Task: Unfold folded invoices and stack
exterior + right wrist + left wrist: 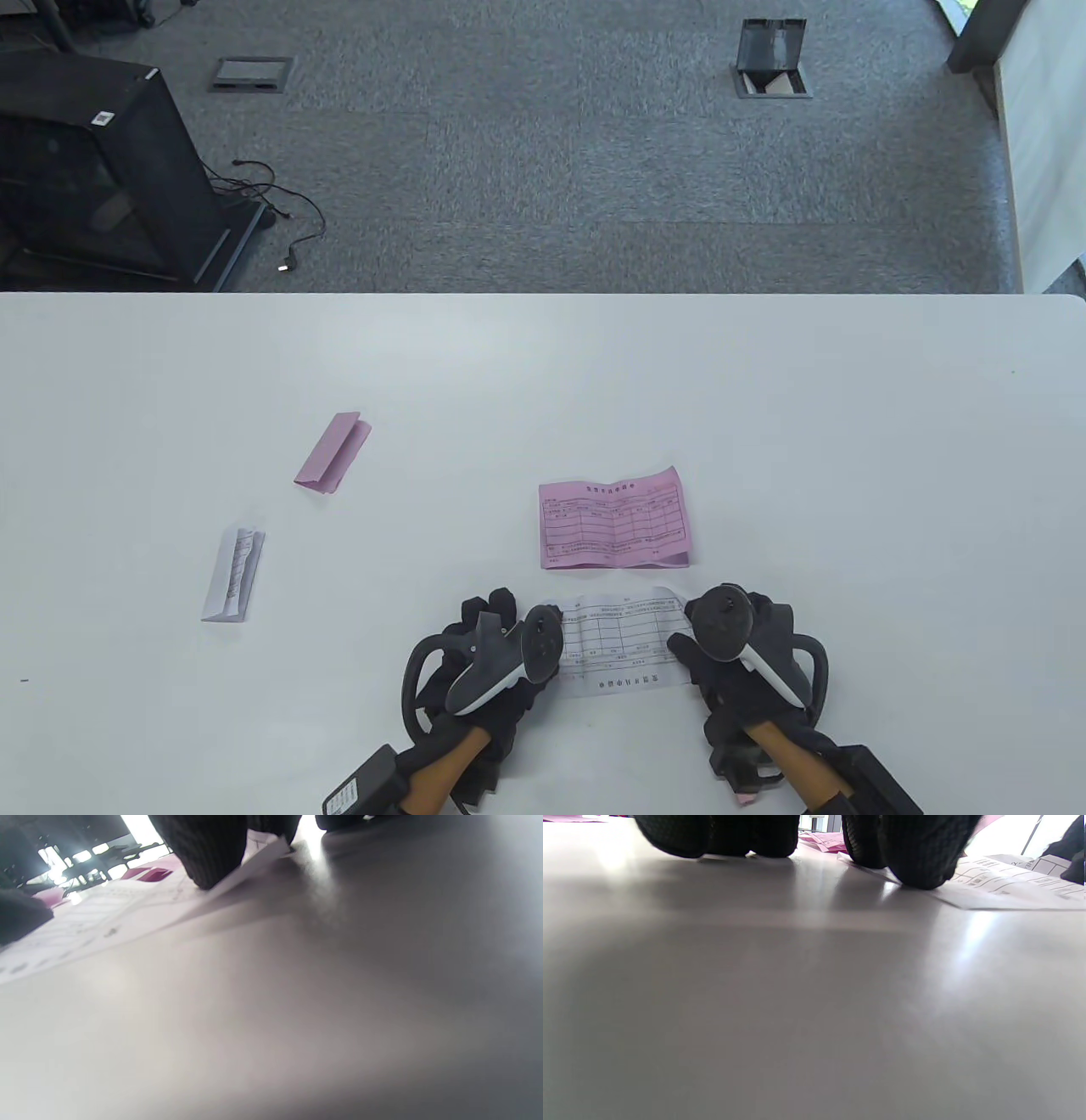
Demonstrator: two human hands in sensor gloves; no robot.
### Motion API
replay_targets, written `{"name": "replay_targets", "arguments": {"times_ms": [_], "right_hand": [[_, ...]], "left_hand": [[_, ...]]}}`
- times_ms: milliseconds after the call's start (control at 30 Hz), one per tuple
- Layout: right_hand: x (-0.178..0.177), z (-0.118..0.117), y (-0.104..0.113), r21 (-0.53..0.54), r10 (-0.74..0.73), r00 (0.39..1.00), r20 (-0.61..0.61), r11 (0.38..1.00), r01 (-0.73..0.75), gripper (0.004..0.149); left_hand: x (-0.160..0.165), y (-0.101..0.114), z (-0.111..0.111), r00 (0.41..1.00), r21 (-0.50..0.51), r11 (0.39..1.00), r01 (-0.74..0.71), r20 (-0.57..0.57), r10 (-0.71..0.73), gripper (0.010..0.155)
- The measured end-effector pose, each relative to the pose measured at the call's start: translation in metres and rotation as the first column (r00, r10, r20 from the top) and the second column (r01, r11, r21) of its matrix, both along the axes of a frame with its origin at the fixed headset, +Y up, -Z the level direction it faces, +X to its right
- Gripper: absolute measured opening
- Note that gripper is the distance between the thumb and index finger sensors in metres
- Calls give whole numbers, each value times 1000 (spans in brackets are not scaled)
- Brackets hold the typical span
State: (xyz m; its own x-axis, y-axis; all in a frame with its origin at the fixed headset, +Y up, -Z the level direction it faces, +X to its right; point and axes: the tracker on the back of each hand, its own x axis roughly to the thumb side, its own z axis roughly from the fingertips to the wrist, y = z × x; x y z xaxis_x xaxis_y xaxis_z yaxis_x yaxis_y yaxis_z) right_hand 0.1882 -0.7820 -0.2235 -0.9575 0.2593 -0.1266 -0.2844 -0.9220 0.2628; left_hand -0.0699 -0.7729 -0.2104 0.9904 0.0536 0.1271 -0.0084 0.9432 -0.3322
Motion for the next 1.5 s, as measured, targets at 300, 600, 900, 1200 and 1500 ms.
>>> {"name": "replay_targets", "arguments": {"times_ms": [300, 600, 900, 1200, 1500], "right_hand": [[9, 1, -1, 58, -165, 980, 108, 986, 160, 37], [11, 4, 35, 143, -538, 843, 8, 835, 531, 33], [-9, 20, 86, 170, -654, 626, -424, 621, 765, 32], [6, 14, 81, 218, -732, 573, -369, 531, 819, 31], [26, -8, 52, 233, -806, 572, -149, 534, 813, 33]], "left_hand": [[0, 0, 0, 1000, 1, 1000, -1, 0, 1, 62], [-25, 11, -9, 935, -30, 943, -331, -147, 323, 70], [-70, 11, -20, 446, -105, 433, -895, -247, 861, 106], [-63, 7, -21, 254, 16, 257, -966, -110, 961, 45], [-62, 12, -20, 357, 153, 366, -918, -84, 930, 40]]}}
